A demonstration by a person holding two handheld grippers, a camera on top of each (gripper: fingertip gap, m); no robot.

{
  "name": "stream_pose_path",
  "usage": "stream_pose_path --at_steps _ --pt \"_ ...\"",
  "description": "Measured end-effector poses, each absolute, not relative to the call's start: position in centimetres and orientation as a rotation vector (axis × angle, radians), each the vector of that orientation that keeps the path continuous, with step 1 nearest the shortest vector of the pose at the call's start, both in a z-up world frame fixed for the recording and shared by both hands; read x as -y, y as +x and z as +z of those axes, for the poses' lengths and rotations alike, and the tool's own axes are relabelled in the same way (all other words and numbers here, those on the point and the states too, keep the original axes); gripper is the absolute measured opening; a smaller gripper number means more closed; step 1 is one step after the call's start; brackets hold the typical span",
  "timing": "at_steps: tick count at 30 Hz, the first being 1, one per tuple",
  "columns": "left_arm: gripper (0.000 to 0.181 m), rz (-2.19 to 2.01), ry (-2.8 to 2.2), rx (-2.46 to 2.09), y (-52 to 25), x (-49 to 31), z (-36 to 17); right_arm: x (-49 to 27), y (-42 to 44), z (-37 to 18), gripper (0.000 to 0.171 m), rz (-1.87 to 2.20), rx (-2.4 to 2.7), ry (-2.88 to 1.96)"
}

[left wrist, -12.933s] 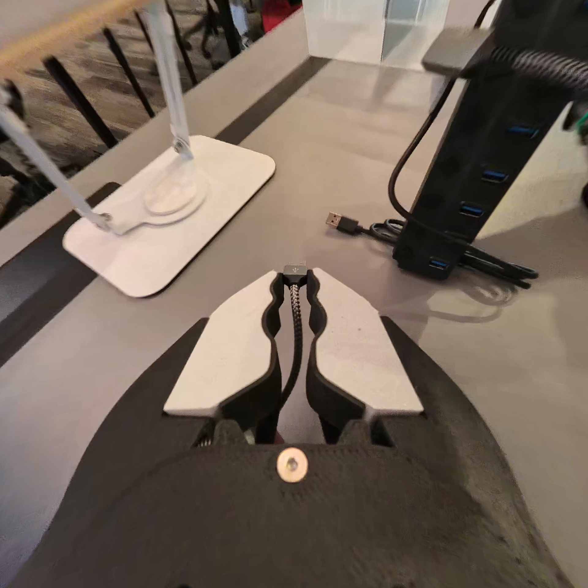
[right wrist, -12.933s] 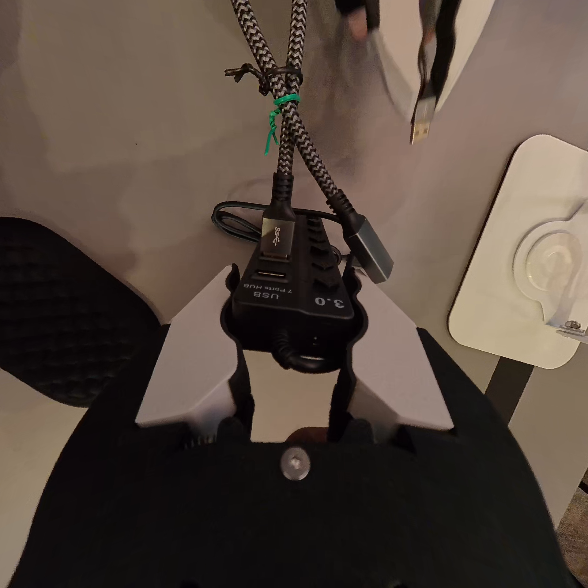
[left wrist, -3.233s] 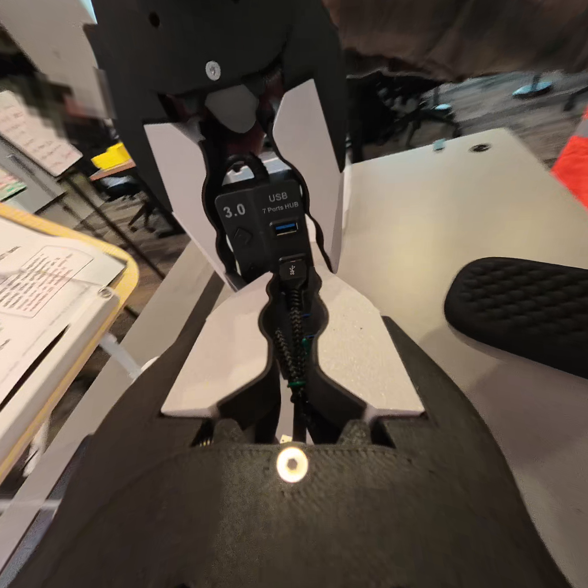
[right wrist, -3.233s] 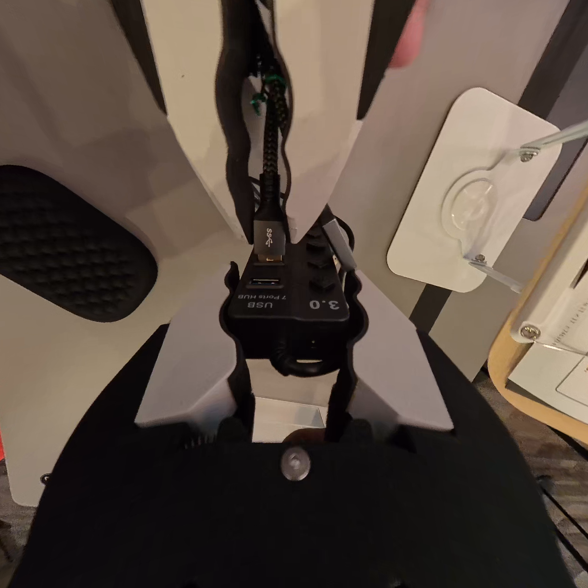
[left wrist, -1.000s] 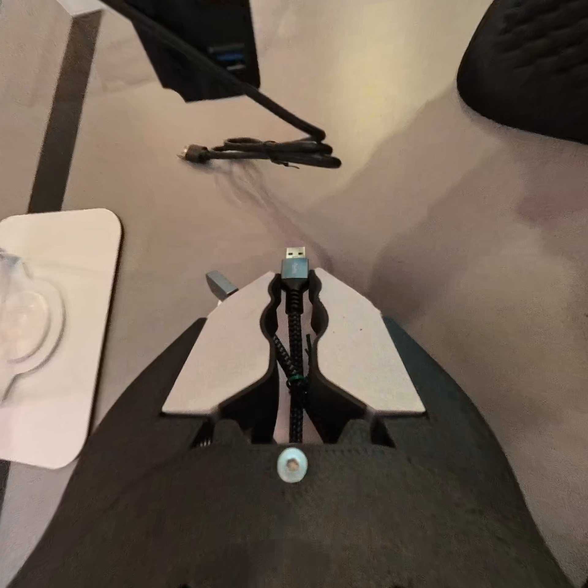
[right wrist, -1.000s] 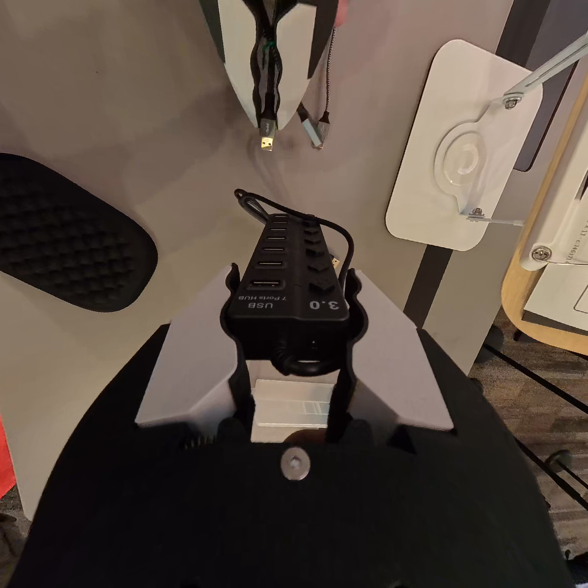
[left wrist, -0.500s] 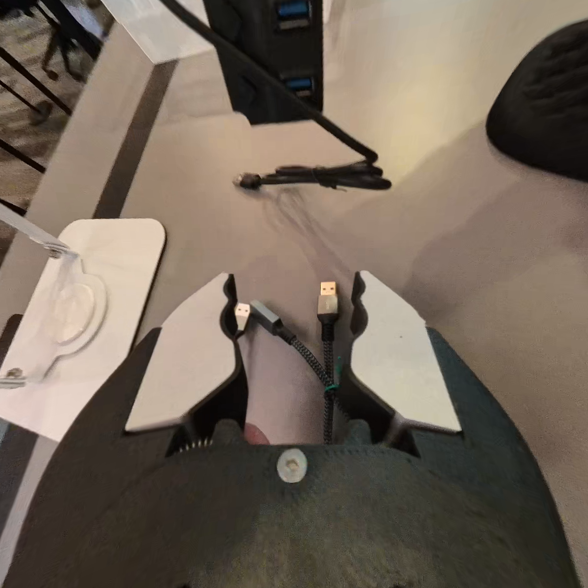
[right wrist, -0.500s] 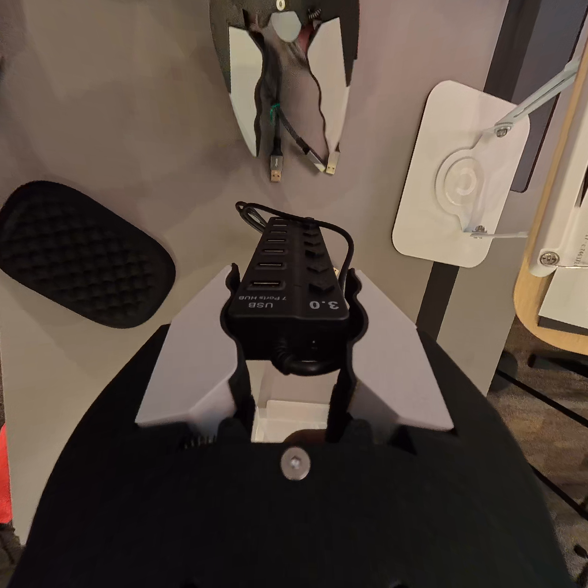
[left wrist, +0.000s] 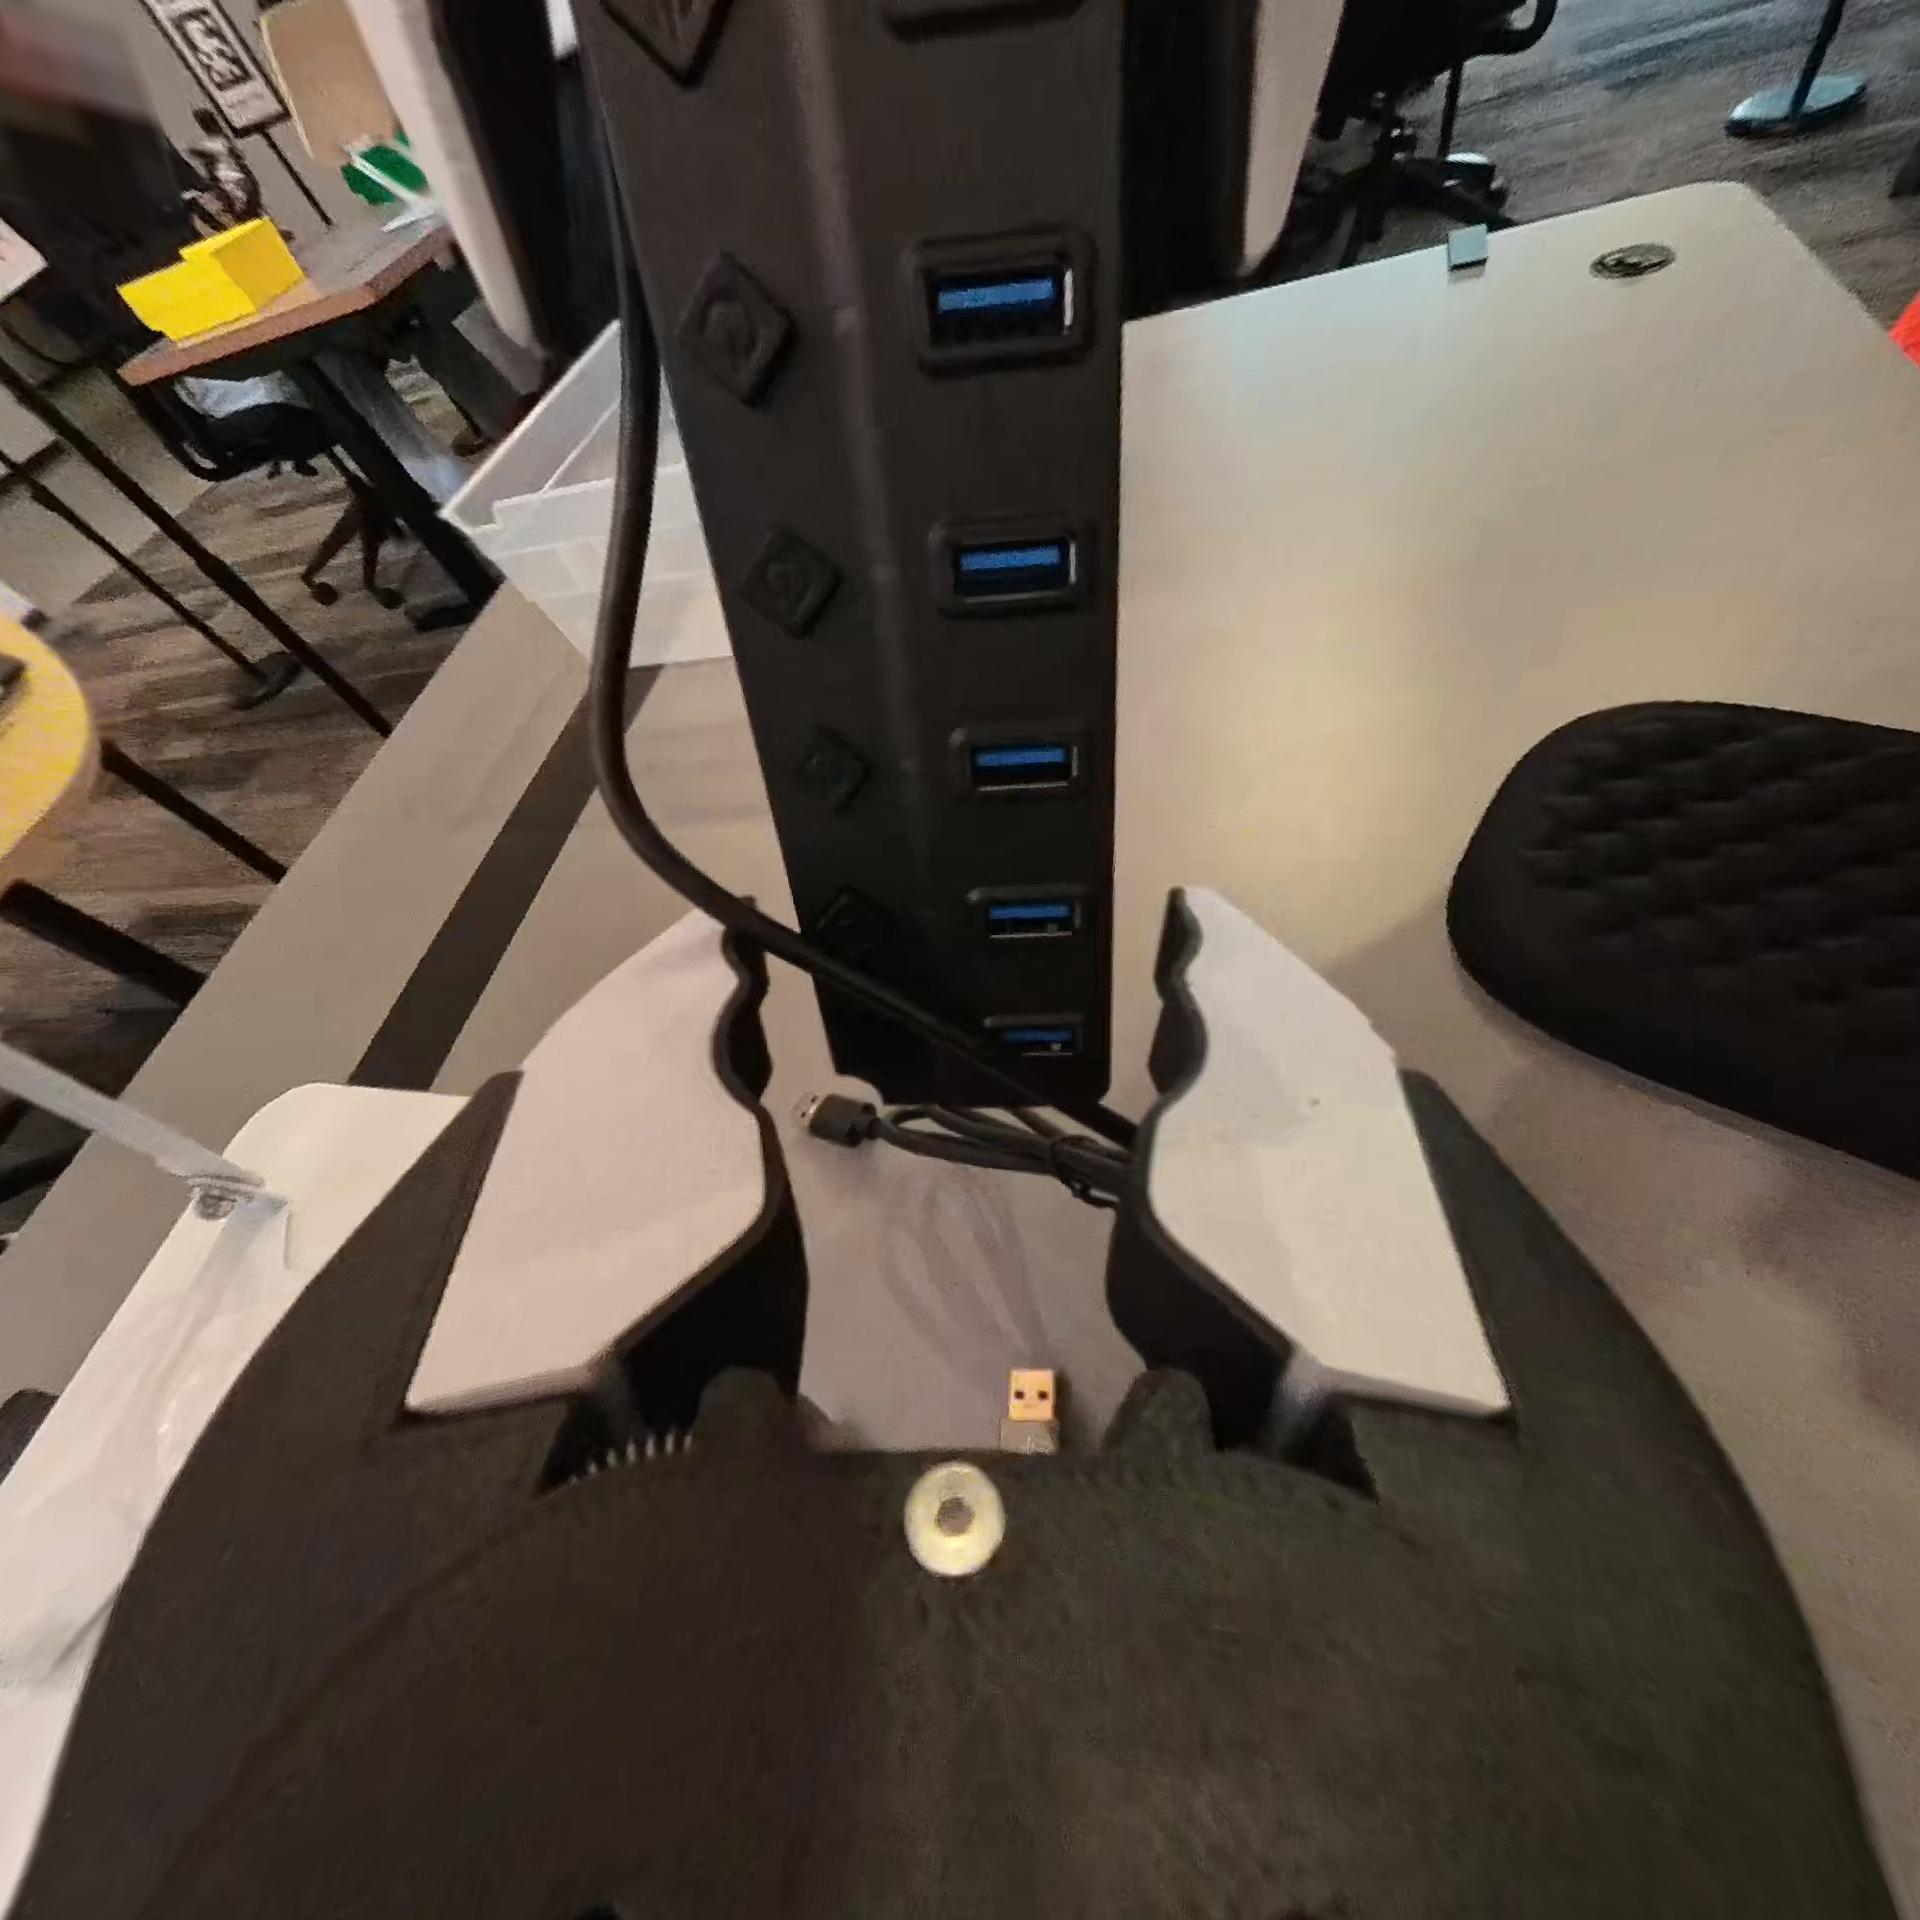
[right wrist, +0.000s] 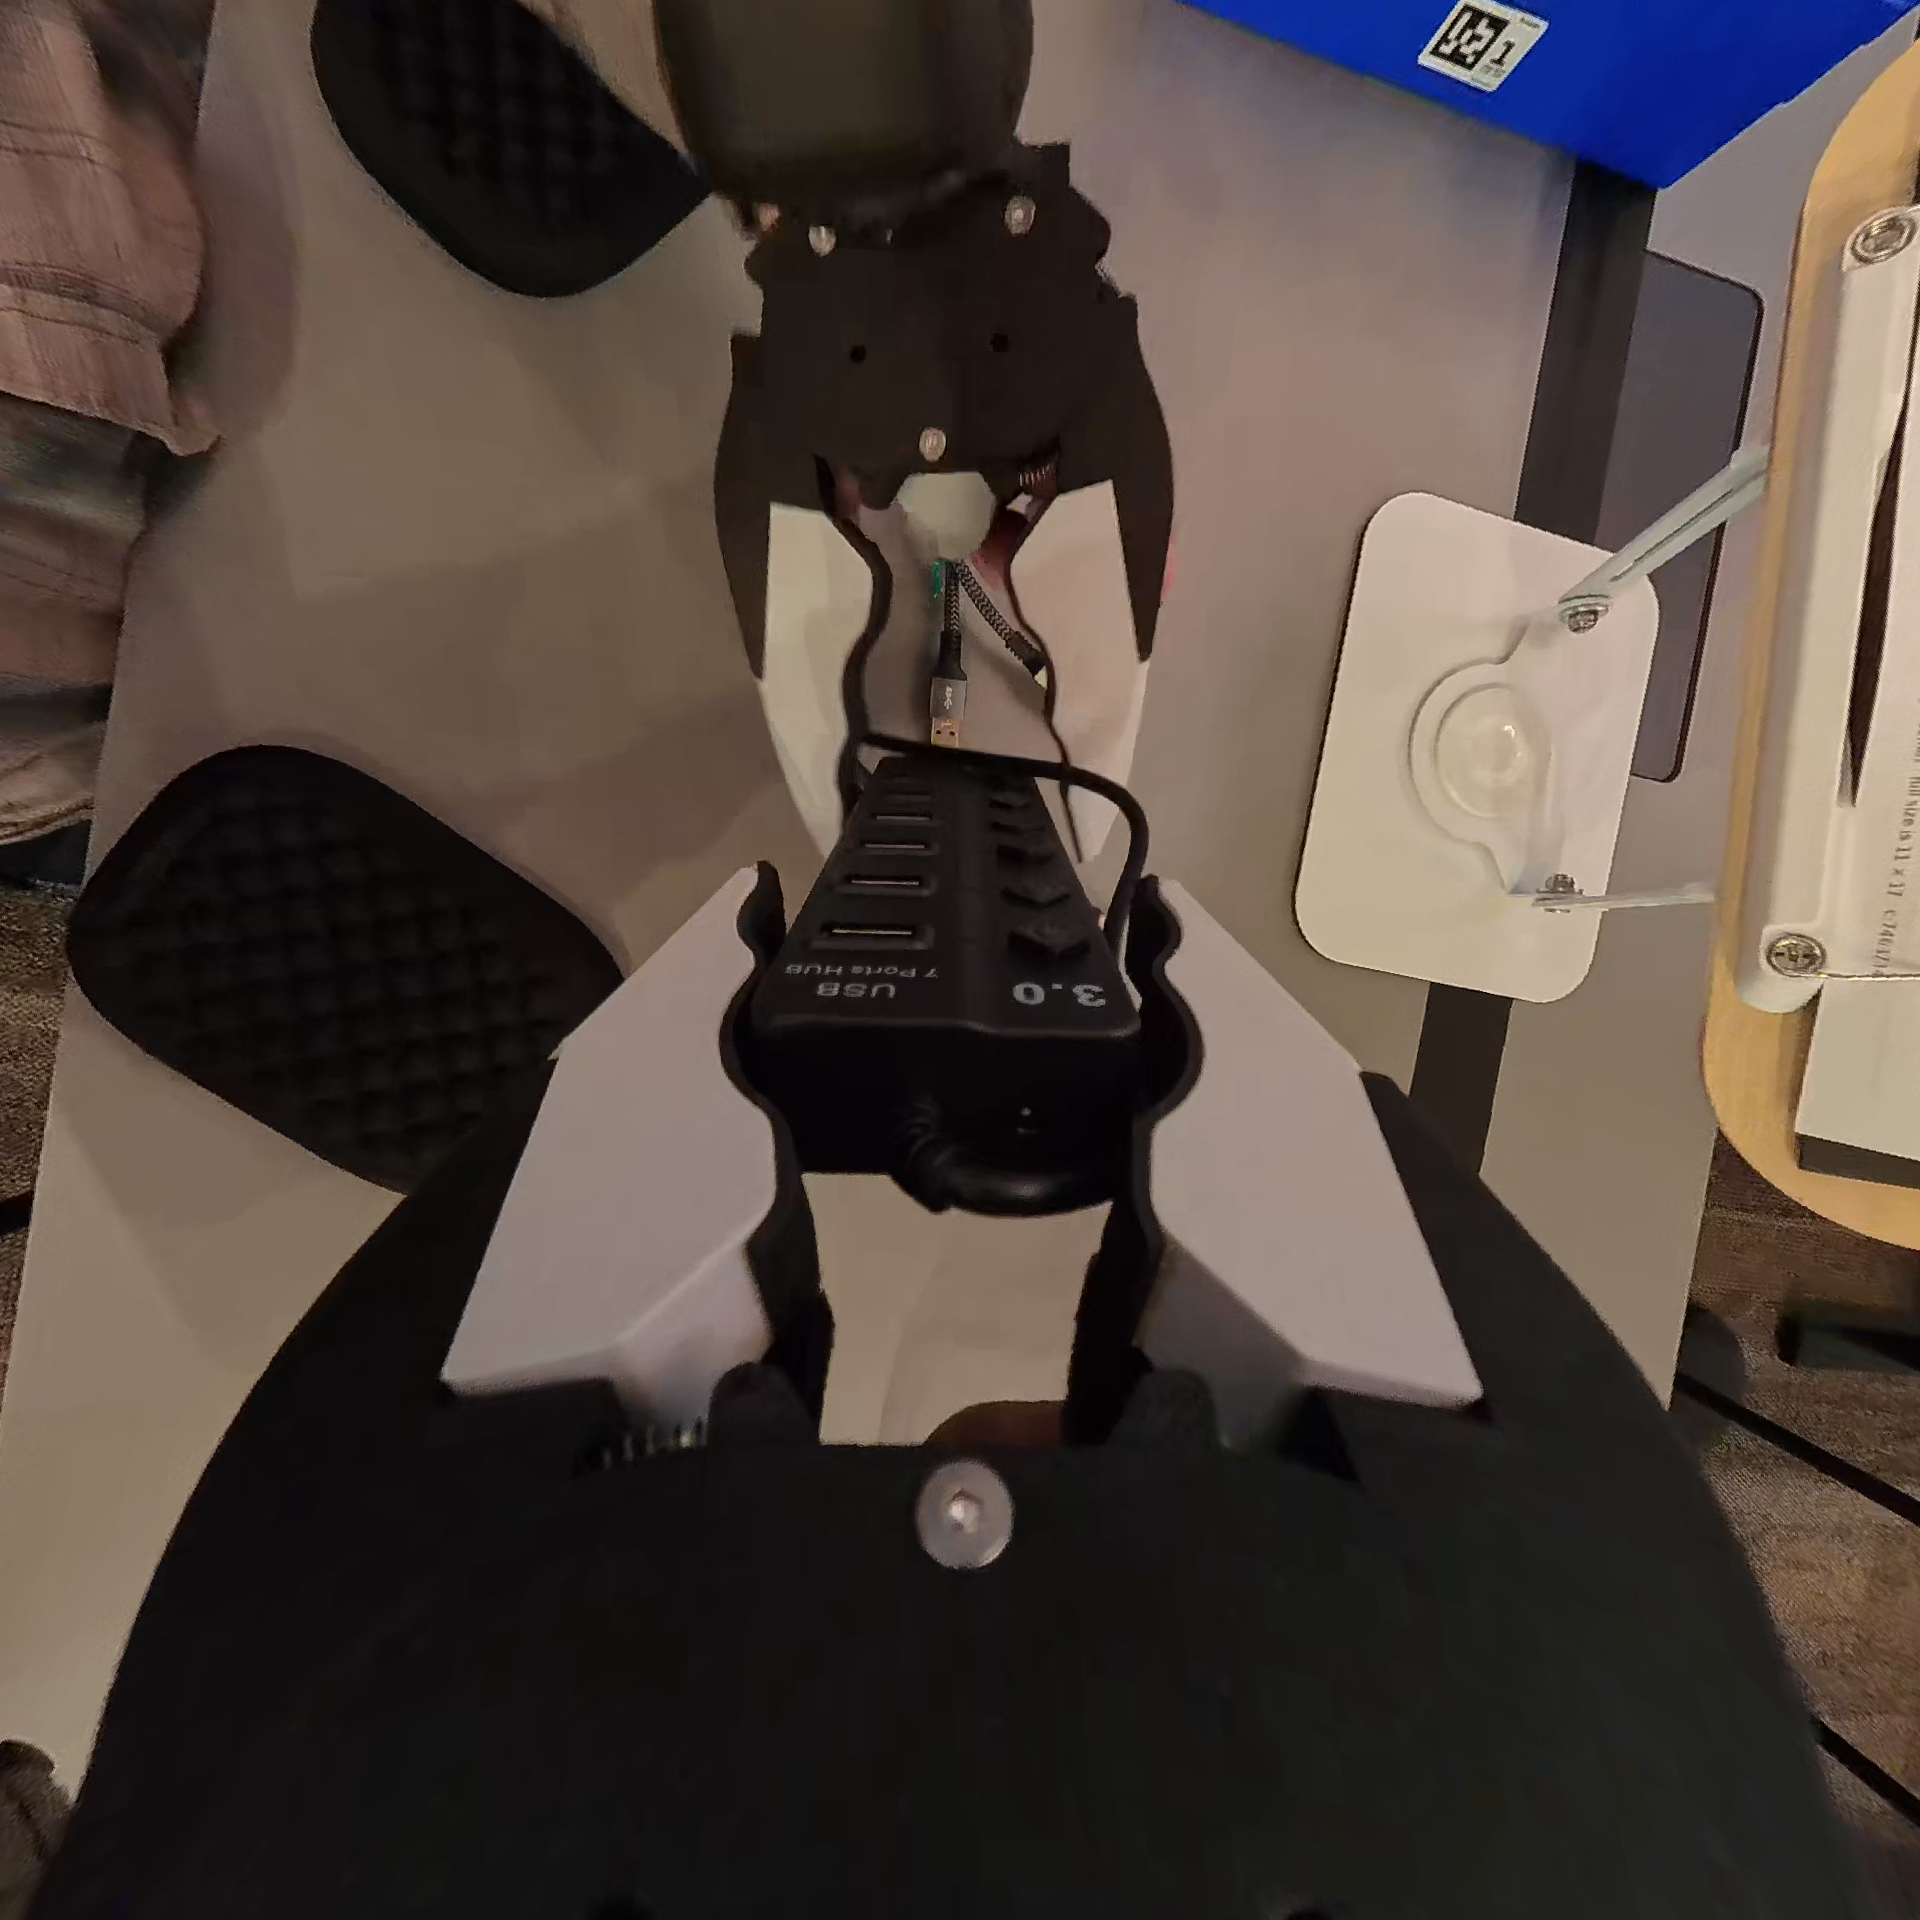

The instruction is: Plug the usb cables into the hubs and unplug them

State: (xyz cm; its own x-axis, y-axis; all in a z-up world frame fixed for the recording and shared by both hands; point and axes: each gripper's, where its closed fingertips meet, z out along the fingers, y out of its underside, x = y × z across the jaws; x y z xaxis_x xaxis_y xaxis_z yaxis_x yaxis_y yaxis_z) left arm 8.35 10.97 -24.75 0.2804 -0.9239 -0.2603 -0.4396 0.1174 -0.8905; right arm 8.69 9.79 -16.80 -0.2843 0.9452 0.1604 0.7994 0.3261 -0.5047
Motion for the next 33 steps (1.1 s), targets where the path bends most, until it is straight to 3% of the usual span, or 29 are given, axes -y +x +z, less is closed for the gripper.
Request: stream_pose_path --at_steps 2,15,19,23,26,29,33 --pt "0.054 -0.532 -1.491 -1.318 8.6 -11.3 -25.0 -9.9 8.9 -16.8 0.066 0.458 2.153 -1.538" --pt "0.054 -0.356 -1.558 -1.443 8.1 -12.1 -26.6 -11.3 12.0 -20.0 0.069 0.274 2.083 -1.621" --pt "0.054 -0.287 -1.571 -1.491 8.0 -12.4 -27.5 -11.8 13.6 -21.7 0.087 0.188 2.038 -1.687" --pt "0.053 -0.266 -1.574 -1.496 8.2 -12.8 -28.1 -12.6 14.4 -21.9 0.092 0.094 1.93 -1.693" --pt "0.054 -0.22 -1.6 -1.515 8.3 -13.1 -28.7 -14.0 15.7 -22.3 0.096 -0.265 1.904 -1.637" --pt "0.054 -0.17 -1.602 -1.548 8.4 -13.3 -29.1 -13.6 16.6 -21.8 0.093 -0.491 1.92 -1.605" --pt "0.054 -0.091 -1.595 -1.589 8.9 -13.2 -29.3 -12.3 15.6 -22.8 0.088 -0.484 2.017 -1.612"
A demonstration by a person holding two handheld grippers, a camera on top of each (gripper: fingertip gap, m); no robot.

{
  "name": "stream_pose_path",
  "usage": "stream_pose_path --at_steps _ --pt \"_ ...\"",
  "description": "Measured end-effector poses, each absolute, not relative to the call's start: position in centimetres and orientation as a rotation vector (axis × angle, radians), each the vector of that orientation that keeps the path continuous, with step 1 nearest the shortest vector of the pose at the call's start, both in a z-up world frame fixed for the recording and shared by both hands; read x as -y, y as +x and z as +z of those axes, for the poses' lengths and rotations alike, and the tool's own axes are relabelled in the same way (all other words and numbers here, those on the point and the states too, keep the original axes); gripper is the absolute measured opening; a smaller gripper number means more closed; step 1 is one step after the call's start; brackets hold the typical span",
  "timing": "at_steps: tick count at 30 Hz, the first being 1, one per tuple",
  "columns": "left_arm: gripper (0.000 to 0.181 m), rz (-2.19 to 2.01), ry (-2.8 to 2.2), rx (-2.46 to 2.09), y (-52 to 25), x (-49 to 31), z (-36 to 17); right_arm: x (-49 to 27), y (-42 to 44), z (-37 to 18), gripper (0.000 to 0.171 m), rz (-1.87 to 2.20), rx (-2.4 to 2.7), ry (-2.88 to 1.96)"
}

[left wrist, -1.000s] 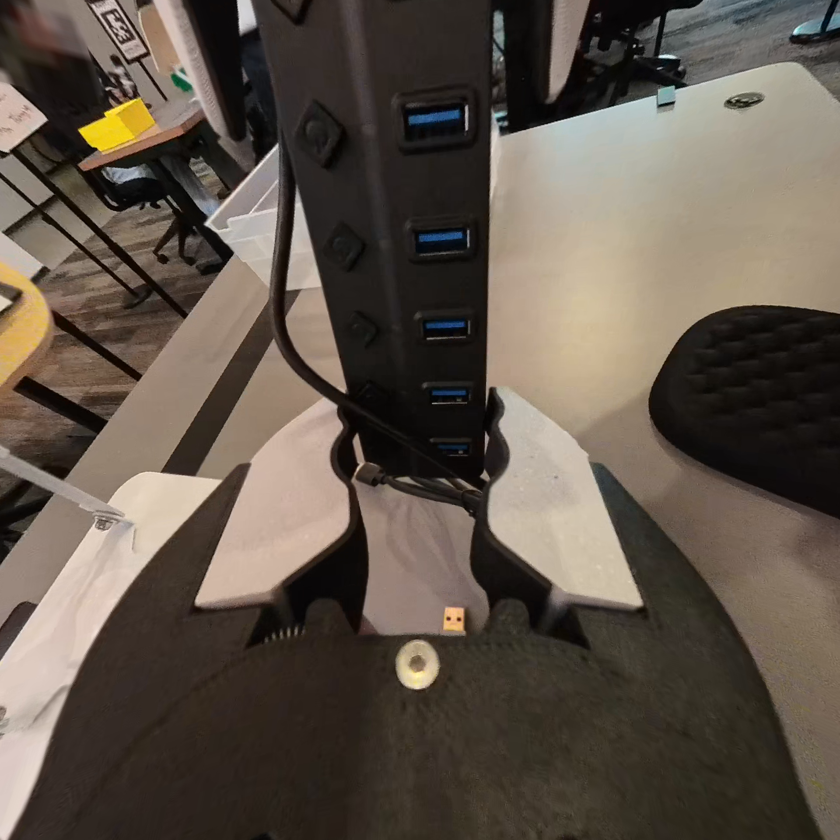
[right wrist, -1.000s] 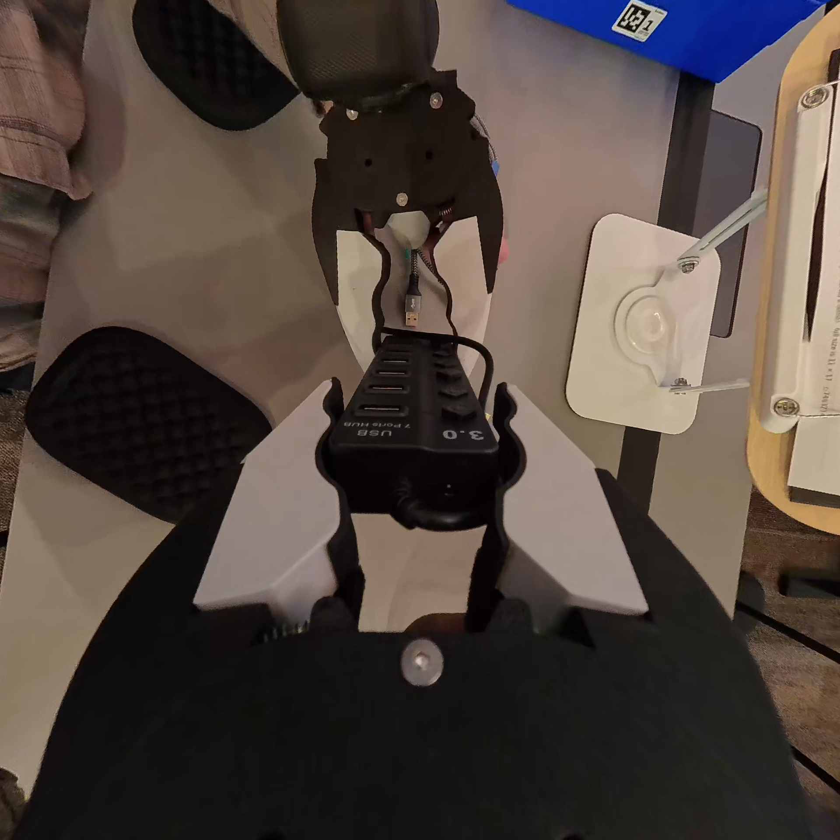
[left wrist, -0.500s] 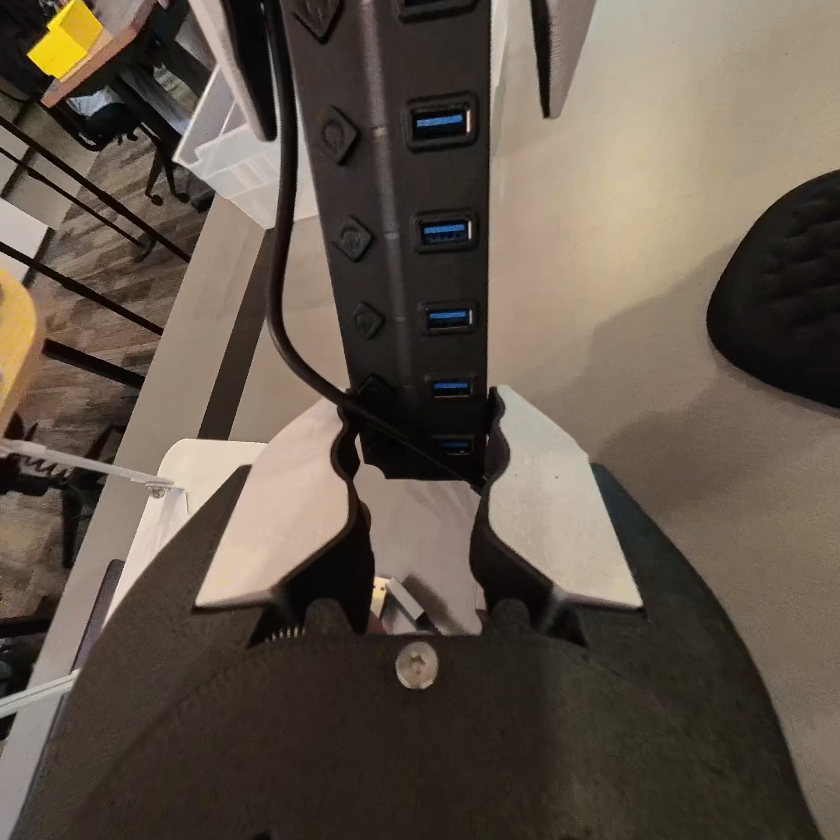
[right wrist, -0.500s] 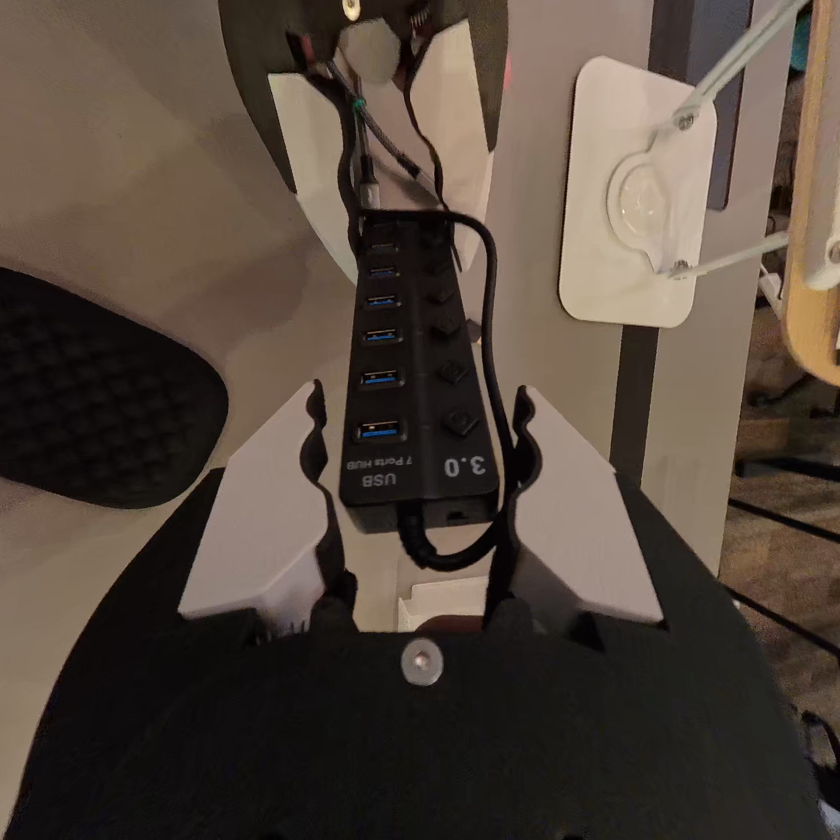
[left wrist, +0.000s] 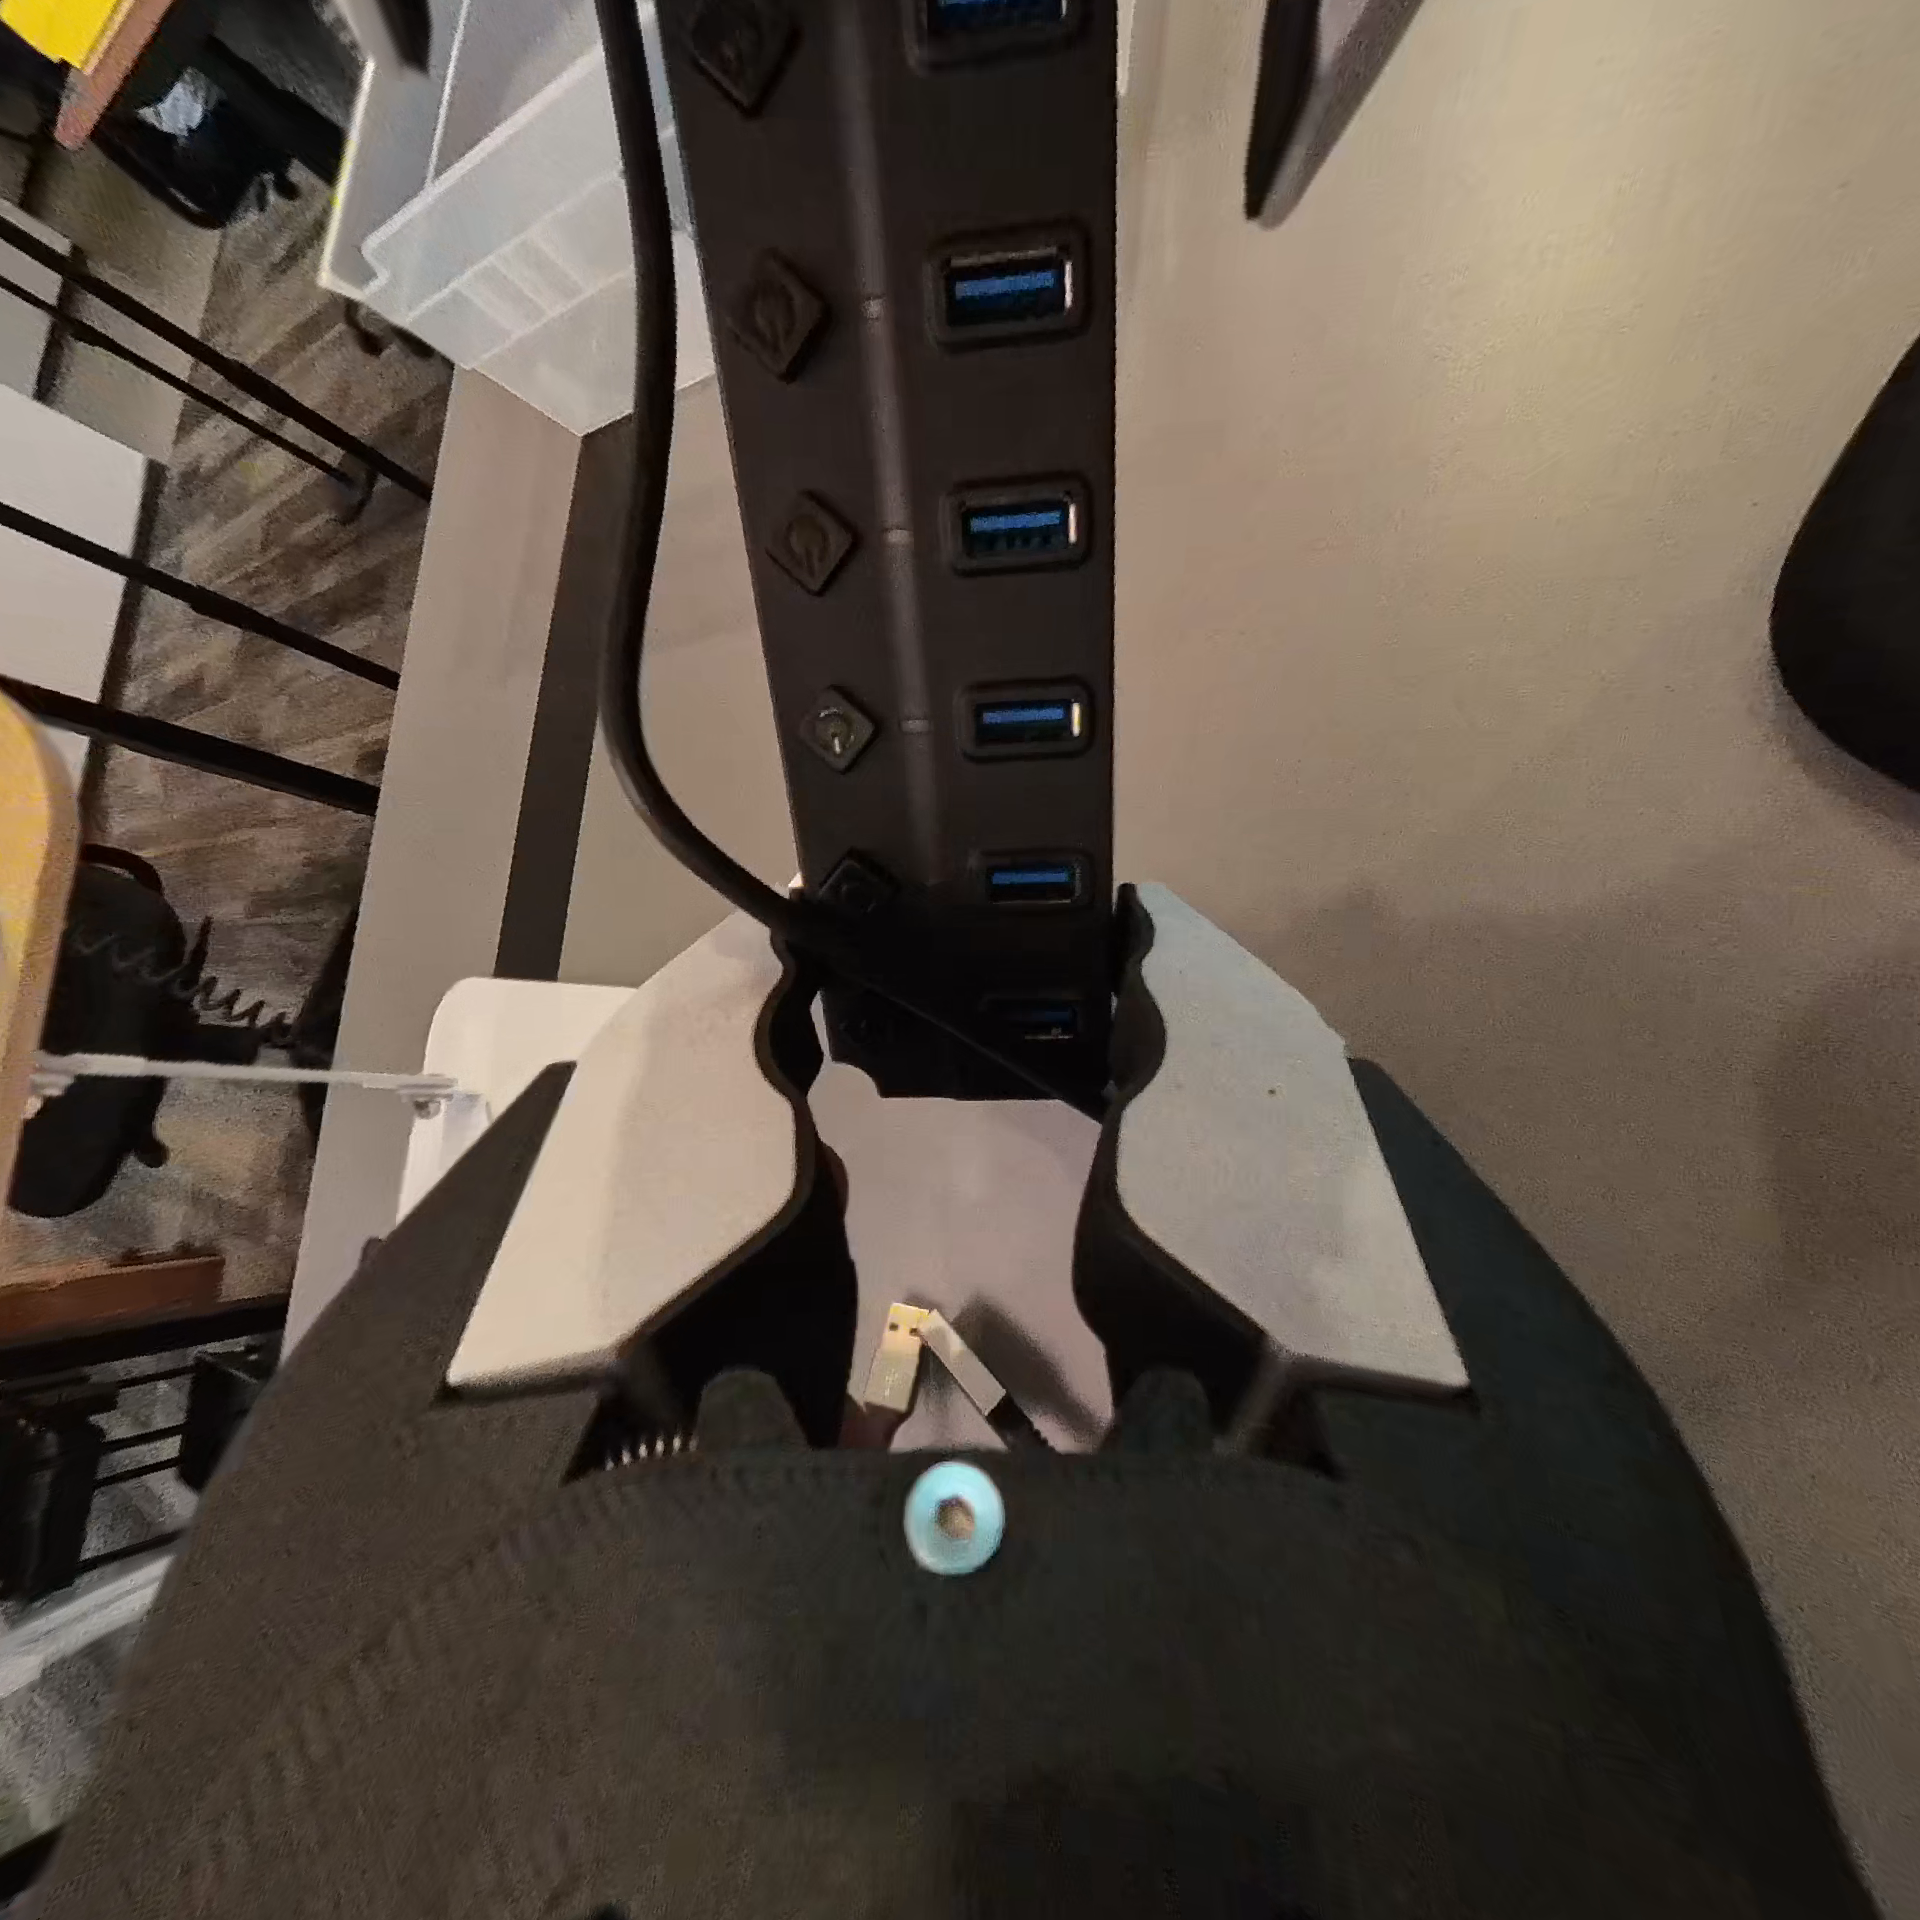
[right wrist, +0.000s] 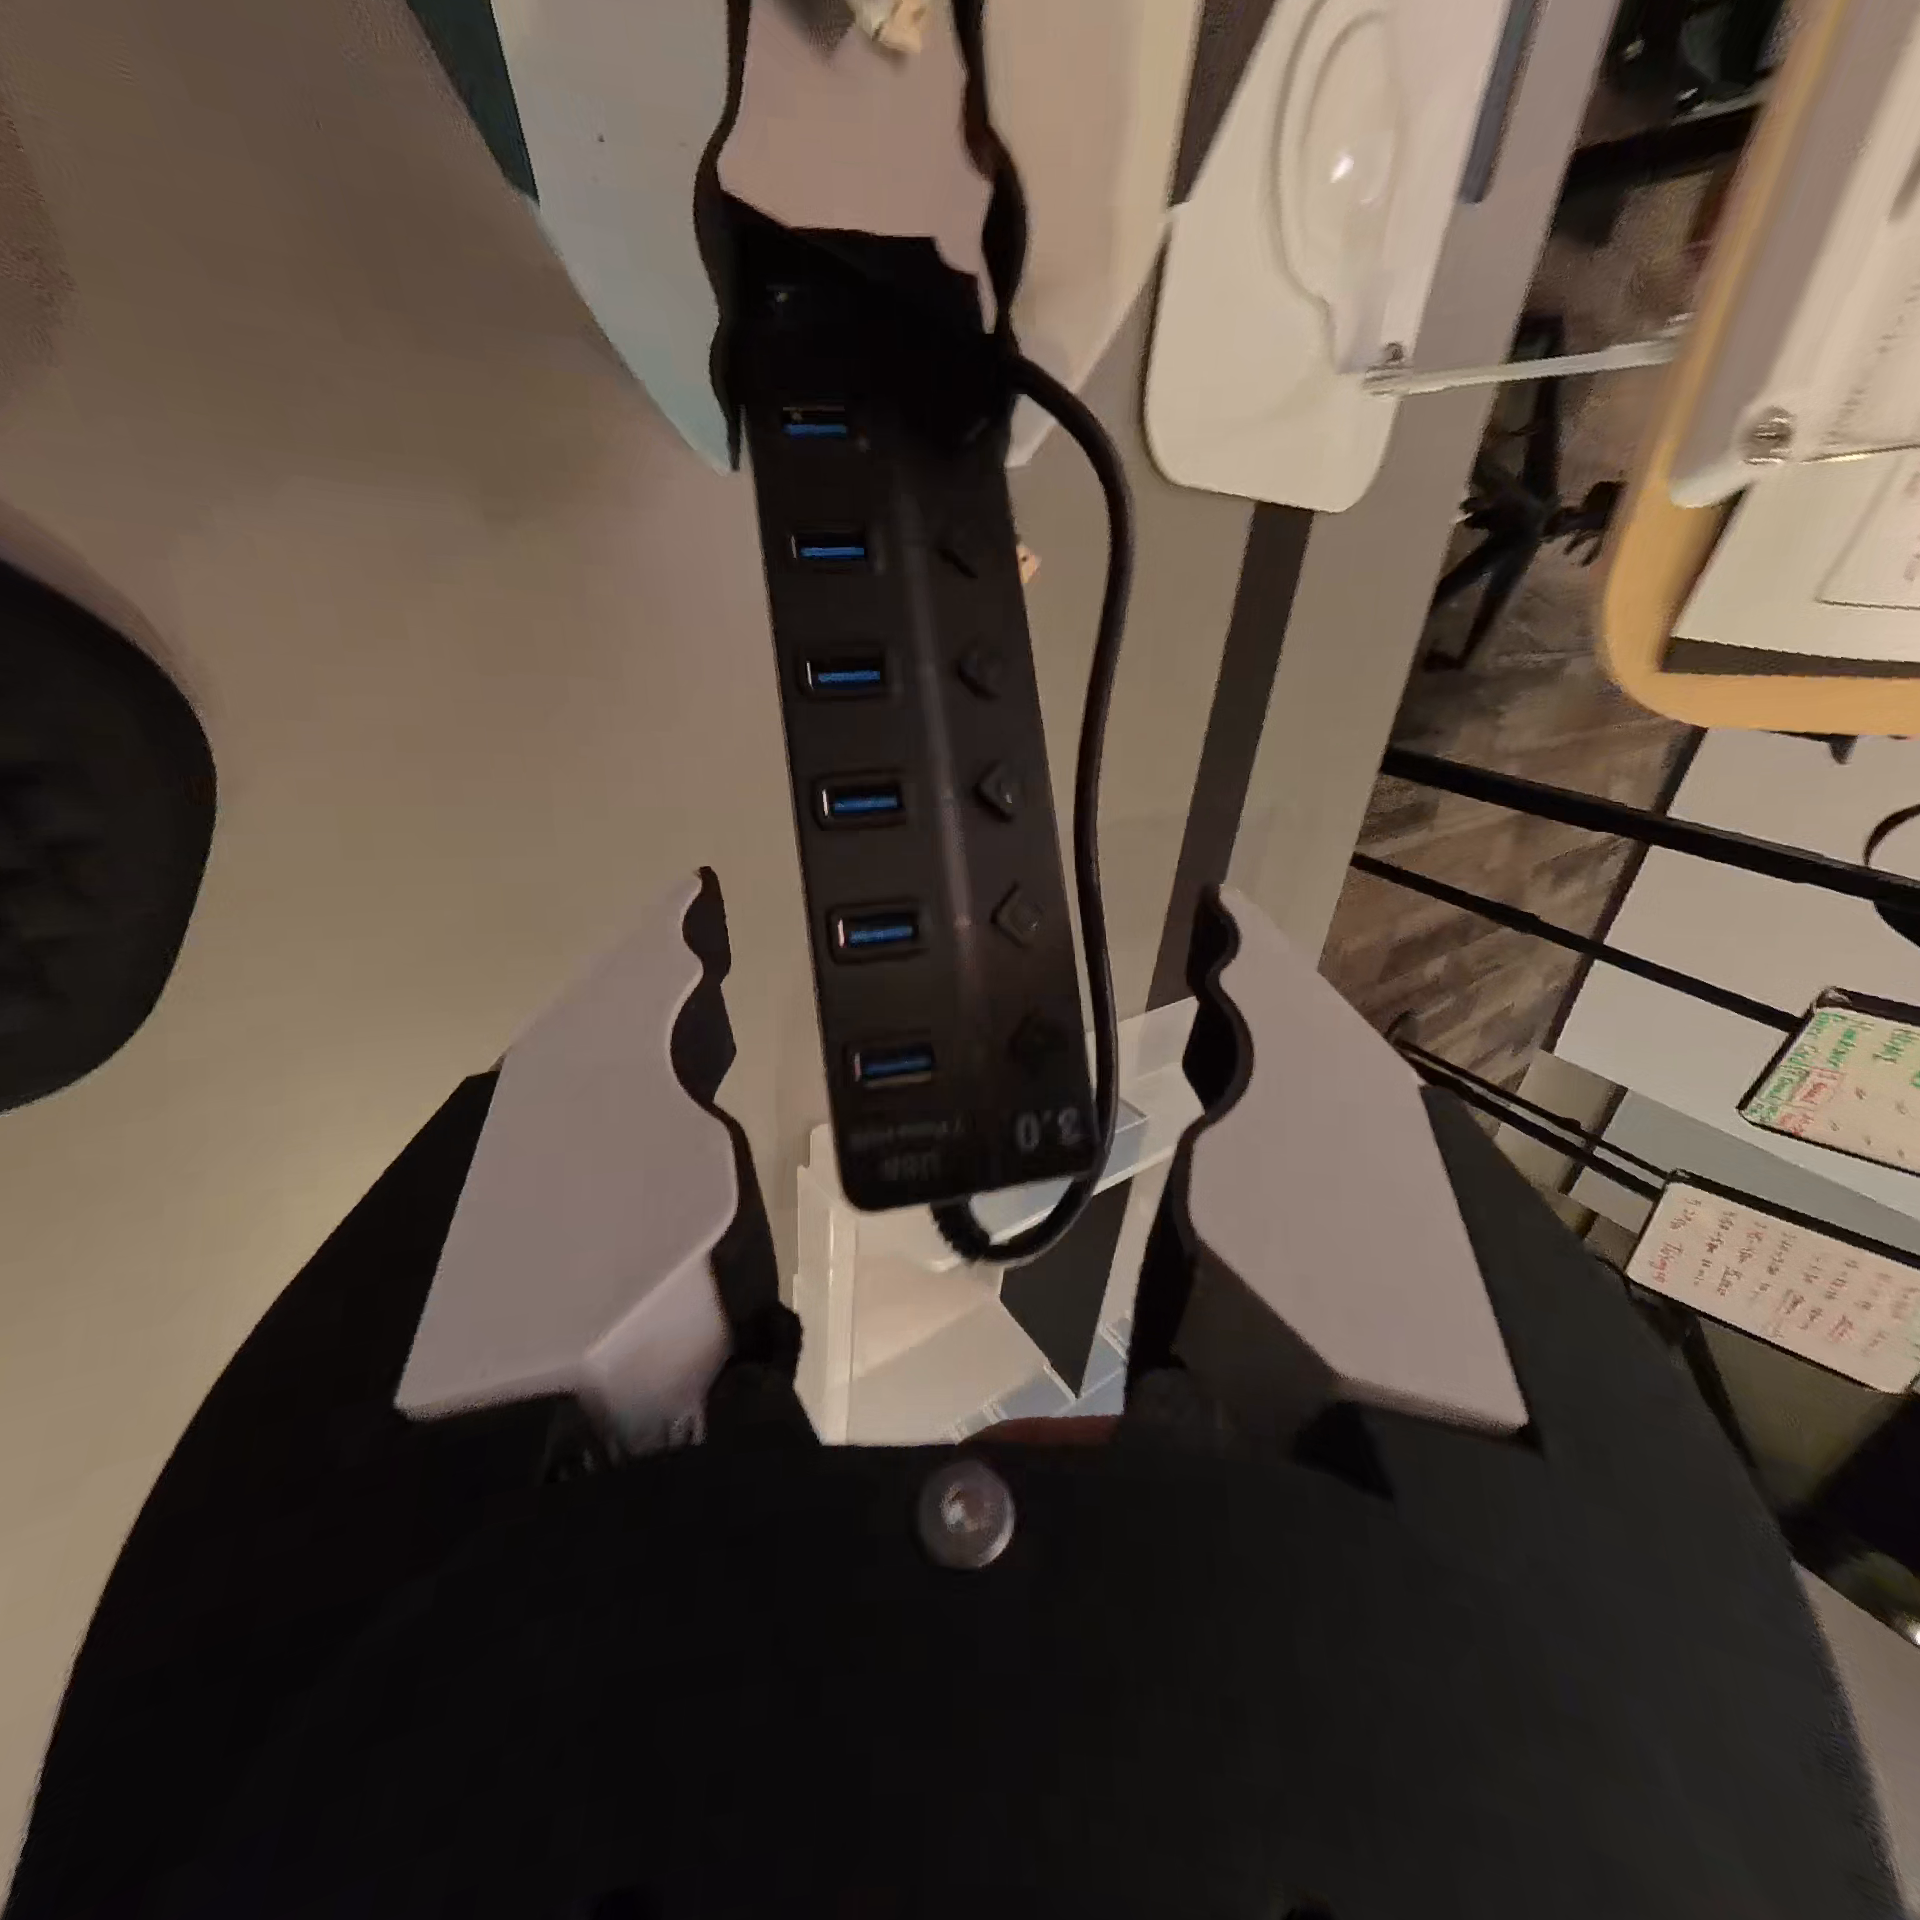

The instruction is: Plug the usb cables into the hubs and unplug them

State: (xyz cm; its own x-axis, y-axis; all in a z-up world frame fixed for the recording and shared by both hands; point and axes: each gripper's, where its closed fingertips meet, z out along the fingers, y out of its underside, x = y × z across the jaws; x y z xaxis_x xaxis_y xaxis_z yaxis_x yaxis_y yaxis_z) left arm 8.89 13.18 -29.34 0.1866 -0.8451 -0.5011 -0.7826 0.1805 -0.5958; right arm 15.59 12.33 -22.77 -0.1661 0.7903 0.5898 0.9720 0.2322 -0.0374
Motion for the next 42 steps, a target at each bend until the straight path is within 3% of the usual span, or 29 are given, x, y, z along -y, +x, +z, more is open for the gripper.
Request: stream_pose_path --at_steps 4,9,21,34,42 --pt "0.054 -0.006 -1.58 -1.626 9.4 -12.9 -29.2 -12.4 15.3 -24.9 0.08 -0.461 2.103 -1.649" --pt "0.054 -0.036 -1.593 -1.619 9.5 -12.3 -29.2 -12.2 14.7 -25.9 0.057 -0.345 2.091 -1.63" --pt "0.053 -0.134 -1.517 -1.595 10.0 -11.5 -25.9 -11.8 15.2 -24.7 0.056 -0.096 1.963 -1.591" --pt "0.068 -0.248 -1.432 -1.13 5.1 -13.3 -16.5 -16.3 19.7 -14.9 0.056 -0.214 1.712 -1.545" --pt "0.059 -0.205 -1.514 -0.836 1.7 -16.7 -20.6 -21.5 26.5 -7.5 0.057 -0.407 1.541 -1.59"
